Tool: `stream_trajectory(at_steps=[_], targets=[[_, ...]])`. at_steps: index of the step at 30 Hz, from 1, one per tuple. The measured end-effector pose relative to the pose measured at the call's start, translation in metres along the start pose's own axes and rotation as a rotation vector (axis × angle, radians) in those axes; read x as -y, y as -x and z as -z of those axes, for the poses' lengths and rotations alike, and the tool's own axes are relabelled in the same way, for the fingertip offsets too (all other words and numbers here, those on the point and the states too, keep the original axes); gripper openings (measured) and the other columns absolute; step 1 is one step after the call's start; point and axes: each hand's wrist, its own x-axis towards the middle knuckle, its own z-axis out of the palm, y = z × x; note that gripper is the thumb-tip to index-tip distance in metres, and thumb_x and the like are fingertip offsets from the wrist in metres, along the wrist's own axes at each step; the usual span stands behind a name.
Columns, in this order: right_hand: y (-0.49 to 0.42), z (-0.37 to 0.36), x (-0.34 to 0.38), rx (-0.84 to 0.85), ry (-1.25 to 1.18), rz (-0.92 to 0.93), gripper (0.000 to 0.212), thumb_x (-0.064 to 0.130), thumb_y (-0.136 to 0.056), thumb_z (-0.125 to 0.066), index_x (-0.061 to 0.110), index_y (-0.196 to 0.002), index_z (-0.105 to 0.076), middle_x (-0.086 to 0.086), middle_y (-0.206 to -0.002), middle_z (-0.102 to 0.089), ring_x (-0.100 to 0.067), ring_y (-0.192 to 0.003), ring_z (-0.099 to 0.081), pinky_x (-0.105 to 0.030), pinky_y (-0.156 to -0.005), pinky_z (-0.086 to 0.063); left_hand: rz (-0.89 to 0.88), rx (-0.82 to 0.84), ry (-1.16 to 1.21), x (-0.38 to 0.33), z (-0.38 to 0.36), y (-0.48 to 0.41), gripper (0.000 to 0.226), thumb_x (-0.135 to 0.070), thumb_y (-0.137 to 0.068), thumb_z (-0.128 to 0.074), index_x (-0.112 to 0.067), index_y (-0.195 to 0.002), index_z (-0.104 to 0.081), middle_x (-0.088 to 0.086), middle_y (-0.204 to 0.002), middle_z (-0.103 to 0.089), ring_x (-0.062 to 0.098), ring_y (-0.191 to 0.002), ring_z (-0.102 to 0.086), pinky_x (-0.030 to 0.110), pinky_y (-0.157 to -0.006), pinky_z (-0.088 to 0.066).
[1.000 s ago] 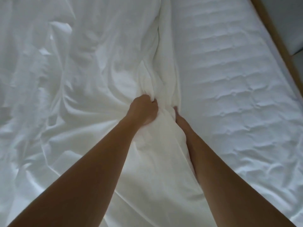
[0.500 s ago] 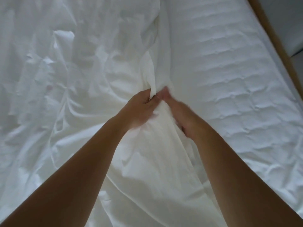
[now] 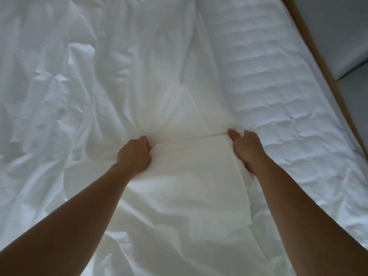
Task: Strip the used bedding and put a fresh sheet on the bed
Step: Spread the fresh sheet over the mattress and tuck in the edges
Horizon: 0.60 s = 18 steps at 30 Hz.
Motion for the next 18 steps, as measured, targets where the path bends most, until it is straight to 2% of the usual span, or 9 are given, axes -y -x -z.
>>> stream_trajectory(at_steps=[3, 5, 6, 8, 10, 12, 14, 16, 18], targets=[[-0.008, -0.013, -0.019, 0.105, 0.095, -0.156, 0.053, 0.039, -0.1, -0.057, -0.003, -0.133, -0.057, -0.022, -0.133, -0.061, -0.035, -0.121, -0.058, -0.034, -0.099, -0.045, 0.071, 0.032, -0.07, 0.021, -0.001, 0.003, 0.005, -0.023, -0.095, -0.049, -0.022, -0.094, -0.054, 0.014, -0.11, -0.067, 0.036, -0.102, -0.063, 0.04, -0.083, -0.047], [-0.009, -0.02, -0.014, 0.014, 0.169, -0.124, 0.053, 0.042, -0.101, -0.054, -0.001, -0.131, -0.056, -0.023, -0.131, -0.061, -0.037, -0.121, -0.057, -0.038, -0.099, -0.044, 0.066, -0.012, -0.112, 0.027, -0.002, 0.007, 0.012, -0.031, -0.096, -0.048, -0.024, -0.103, -0.055, 0.011, -0.119, -0.062, 0.036, -0.11, -0.059, 0.045, -0.091, -0.044], [-0.006, -0.022, -0.007, -0.095, 0.214, -0.079, 0.054, 0.046, -0.1, -0.052, 0.004, -0.132, -0.053, -0.021, -0.132, -0.06, -0.037, -0.121, -0.056, -0.041, -0.098, -0.043, 0.056, -0.027, -0.121, 0.029, -0.006, 0.011, 0.025, -0.039, -0.097, -0.049, -0.025, -0.115, -0.056, 0.01, -0.128, -0.056, 0.036, -0.116, -0.054, 0.049, -0.095, -0.041], [0.014, -0.028, 0.002, -0.37, 0.353, 0.114, 0.058, 0.057, -0.096, -0.049, 0.016, -0.137, -0.047, -0.016, -0.135, -0.055, -0.037, -0.122, -0.053, -0.048, -0.098, -0.041, 0.023, -0.034, -0.015, 0.025, -0.017, 0.028, 0.053, -0.062, -0.093, -0.047, -0.036, -0.14, -0.046, 0.006, -0.145, -0.041, 0.037, -0.129, -0.043, 0.055, -0.105, -0.035], [0.058, -0.053, 0.001, -0.528, 0.492, 0.492, 0.06, 0.062, -0.092, -0.046, 0.023, -0.136, -0.049, -0.014, -0.139, -0.053, -0.036, -0.125, -0.051, -0.051, -0.099, -0.04, -0.068, 0.038, 0.095, 0.012, -0.035, 0.053, 0.067, -0.079, -0.089, -0.032, -0.054, -0.151, -0.025, 0.001, -0.161, -0.025, 0.031, -0.146, -0.028, 0.057, -0.116, -0.021], [0.098, -0.086, -0.028, -0.33, 0.732, 0.717, 0.069, 0.07, -0.088, -0.042, 0.026, -0.141, -0.048, -0.015, -0.15, -0.046, -0.037, -0.137, -0.042, -0.054, -0.109, -0.032, -0.197, 0.099, 0.055, 0.001, -0.057, 0.08, 0.07, -0.082, -0.087, -0.015, -0.059, -0.152, -0.006, -0.002, -0.169, -0.007, 0.026, -0.154, -0.008, 0.06, -0.12, -0.006], [0.106, -0.089, -0.064, -0.025, 0.967, 0.53, 0.092, 0.084, -0.084, -0.031, 0.026, -0.156, -0.027, -0.015, -0.165, -0.017, -0.035, -0.152, -0.014, -0.058, -0.121, -0.011, -0.291, 0.046, -0.102, 0.006, -0.069, 0.105, 0.071, -0.075, -0.09, -0.021, -0.052, -0.156, -0.01, -0.001, -0.17, -0.004, 0.029, -0.155, -0.004, 0.065, -0.119, -0.003], [0.089, -0.071, -0.094, -0.016, 1.094, 0.414, 0.104, 0.087, -0.084, -0.025, 0.019, -0.161, -0.006, -0.009, -0.168, 0.003, -0.029, -0.155, 0.002, -0.057, -0.122, -0.002, -0.293, -0.104, -0.264, 0.029, -0.072, 0.128, 0.076, -0.074, -0.089, -0.038, -0.041, -0.157, -0.025, 0.004, -0.169, -0.011, 0.035, -0.155, -0.007, 0.069, -0.118, 0.003], [0.07, -0.06, -0.1, -0.078, 1.156, 0.348, 0.102, 0.082, -0.088, -0.026, 0.015, -0.16, -0.001, -0.006, -0.169, 0.005, -0.029, -0.154, 0.003, -0.058, -0.121, 0.0, -0.182, -0.22, -0.291, 0.064, -0.072, 0.148, 0.089, -0.082, -0.082, -0.043, -0.036, -0.157, -0.03, 0.01, -0.169, -0.011, 0.041, -0.154, -0.006, 0.067, -0.116, 0.013]])
